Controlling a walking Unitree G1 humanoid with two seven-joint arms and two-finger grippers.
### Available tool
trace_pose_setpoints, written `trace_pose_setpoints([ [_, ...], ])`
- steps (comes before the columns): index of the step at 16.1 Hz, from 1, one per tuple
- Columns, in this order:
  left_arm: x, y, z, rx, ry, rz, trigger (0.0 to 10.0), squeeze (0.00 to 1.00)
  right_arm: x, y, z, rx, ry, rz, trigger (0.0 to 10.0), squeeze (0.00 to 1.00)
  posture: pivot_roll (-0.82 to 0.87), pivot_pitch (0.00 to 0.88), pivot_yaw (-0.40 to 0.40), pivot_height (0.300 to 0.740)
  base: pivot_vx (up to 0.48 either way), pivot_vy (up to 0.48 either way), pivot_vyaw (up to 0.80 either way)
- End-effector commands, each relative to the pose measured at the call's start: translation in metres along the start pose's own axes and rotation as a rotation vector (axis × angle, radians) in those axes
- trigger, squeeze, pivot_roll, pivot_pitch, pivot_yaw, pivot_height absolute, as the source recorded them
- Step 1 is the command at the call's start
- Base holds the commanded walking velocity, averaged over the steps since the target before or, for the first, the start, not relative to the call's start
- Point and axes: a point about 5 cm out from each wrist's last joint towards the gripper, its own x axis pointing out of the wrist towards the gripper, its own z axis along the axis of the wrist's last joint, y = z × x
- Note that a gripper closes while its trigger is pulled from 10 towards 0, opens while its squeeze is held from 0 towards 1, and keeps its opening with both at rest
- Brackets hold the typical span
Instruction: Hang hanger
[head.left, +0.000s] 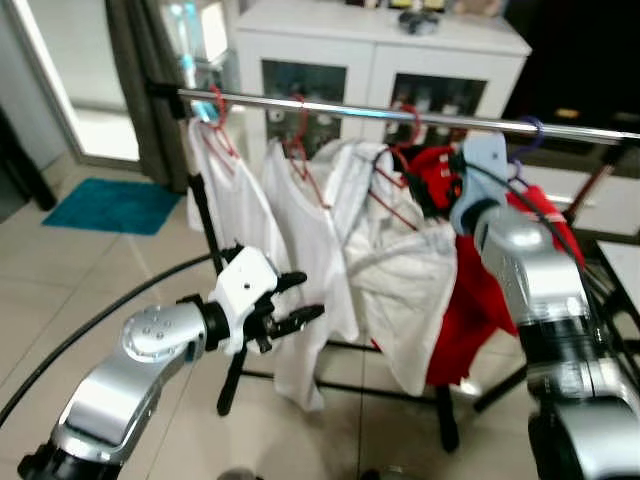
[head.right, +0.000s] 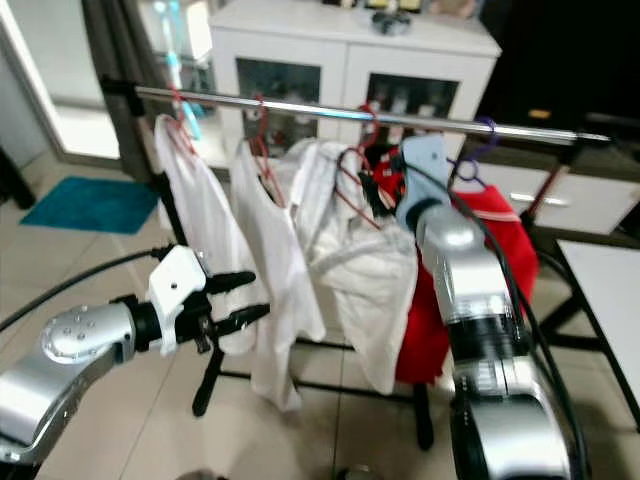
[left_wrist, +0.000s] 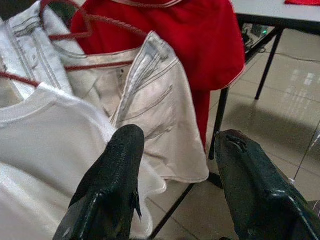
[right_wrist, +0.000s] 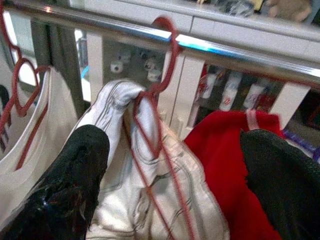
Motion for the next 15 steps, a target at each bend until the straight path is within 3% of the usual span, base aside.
trace_pose_setpoints([
  [1, -0.001, 0.002, 0.003, 0.005, -0.018, 0.012, 10.0, 0.00, 0.002, -0.004, 0.003, 0.006, -0.022, 0.004, 10.0, 0.00, 0.03, 0.000, -0.025, 0.740, 0.000, 0.000, 0.00],
  [3, -0.002, 0.002, 0.003, 0.007, -0.022, 0.027, 10.0, 0.00, 0.011, -0.003, 0.005, 0.003, -0.030, 0.020, 10.0, 0.00, 0.03, 0.000, -0.034, 0.740, 0.000, 0.000, 0.00],
  [5, 0.003, 0.016, 0.005, -0.054, -0.060, 0.242, 10.0, 0.00, 0.006, 0.002, 0.005, 0.078, -0.074, 0.026, 10.0, 0.00, 0.05, 0.000, -0.073, 0.740, 0.000, 0.000, 0.00],
  [6, 0.005, 0.021, 0.008, -0.075, -0.103, 0.354, 10.0, 0.00, -0.008, 0.007, 0.001, 0.171, -0.111, 0.027, 10.0, 0.00, 0.06, 0.000, -0.086, 0.740, 0.000, 0.000, 0.00],
  [7, 0.008, 0.024, 0.009, -0.121, -0.118, 0.463, 10.0, 0.00, -0.040, 0.025, -0.014, 0.285, -0.131, 0.033, 10.0, 0.00, 0.06, 0.000, -0.081, 0.740, 0.000, 0.000, 0.00],
  [8, 0.008, 0.024, 0.009, -0.121, -0.118, 0.463, 10.0, 0.00, -0.040, 0.025, -0.014, 0.285, -0.131, 0.033, 10.0, 0.00, 0.06, 0.000, -0.081, 0.740, 0.000, 0.000, 0.00],
  [10, 0.012, 0.027, 0.012, -0.156, -0.144, 0.553, 10.0, 0.00, -0.079, 0.044, -0.032, 0.394, -0.122, -0.005, 10.0, 0.00, 0.04, 0.000, -0.044, 0.740, 0.000, 0.000, 0.00],
  [12, 0.017, 0.028, 0.015, -0.160, -0.152, 0.548, 10.0, 0.00, -0.093, 0.054, -0.041, 0.419, -0.118, -0.018, 10.0, 0.00, 0.01, 0.000, 0.004, 0.740, 0.000, 0.000, 0.00],
  [15, 0.023, 0.028, 0.018, -0.134, -0.161, 0.531, 10.0, 0.00, -0.102, 0.061, -0.045, 0.410, -0.090, -0.045, 10.0, 0.00, 0.01, 0.000, 0.010, 0.740, 0.000, 0.000, 0.00],
])
